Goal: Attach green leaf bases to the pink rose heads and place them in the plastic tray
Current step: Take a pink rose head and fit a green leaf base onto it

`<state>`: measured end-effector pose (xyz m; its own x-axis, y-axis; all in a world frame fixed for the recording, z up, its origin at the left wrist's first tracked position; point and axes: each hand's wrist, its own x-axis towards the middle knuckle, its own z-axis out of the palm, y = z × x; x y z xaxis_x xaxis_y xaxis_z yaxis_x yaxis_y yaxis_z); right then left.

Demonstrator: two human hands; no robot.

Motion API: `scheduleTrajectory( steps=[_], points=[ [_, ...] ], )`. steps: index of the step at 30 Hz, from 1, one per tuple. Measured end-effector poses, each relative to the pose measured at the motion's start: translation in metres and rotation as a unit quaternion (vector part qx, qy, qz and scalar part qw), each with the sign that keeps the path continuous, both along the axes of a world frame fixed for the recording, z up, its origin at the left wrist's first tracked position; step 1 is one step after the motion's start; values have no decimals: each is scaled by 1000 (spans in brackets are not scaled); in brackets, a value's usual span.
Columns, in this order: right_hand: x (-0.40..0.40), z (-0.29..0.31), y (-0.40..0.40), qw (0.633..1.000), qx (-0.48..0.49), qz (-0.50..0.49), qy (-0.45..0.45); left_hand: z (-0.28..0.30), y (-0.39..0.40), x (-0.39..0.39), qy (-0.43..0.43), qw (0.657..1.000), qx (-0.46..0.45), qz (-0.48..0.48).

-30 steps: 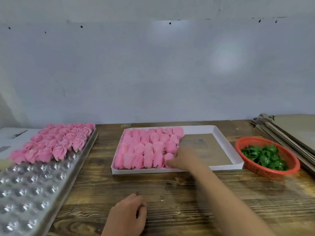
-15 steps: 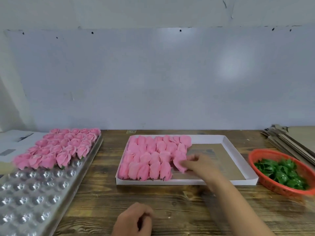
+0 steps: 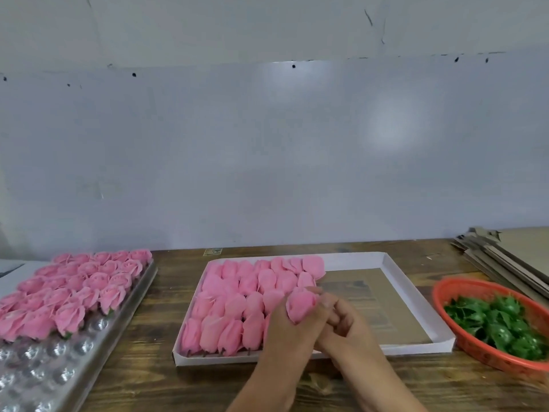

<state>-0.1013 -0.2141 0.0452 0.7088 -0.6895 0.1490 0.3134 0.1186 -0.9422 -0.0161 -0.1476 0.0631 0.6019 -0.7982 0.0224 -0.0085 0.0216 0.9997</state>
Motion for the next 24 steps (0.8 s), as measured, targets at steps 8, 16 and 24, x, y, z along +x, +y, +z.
scheduleTrajectory(
  steps=[8,16,24],
  points=[
    [-2,-2,13,991,-126,-3,34,-9,2,2,128,991,-39,23],
    [2,-13,15,998,-10,51,17,-14,9,5,175,981,-78,26],
    [4,-14,14,974,185,130,17,-24,9,10,72,991,-83,77]
  ],
)
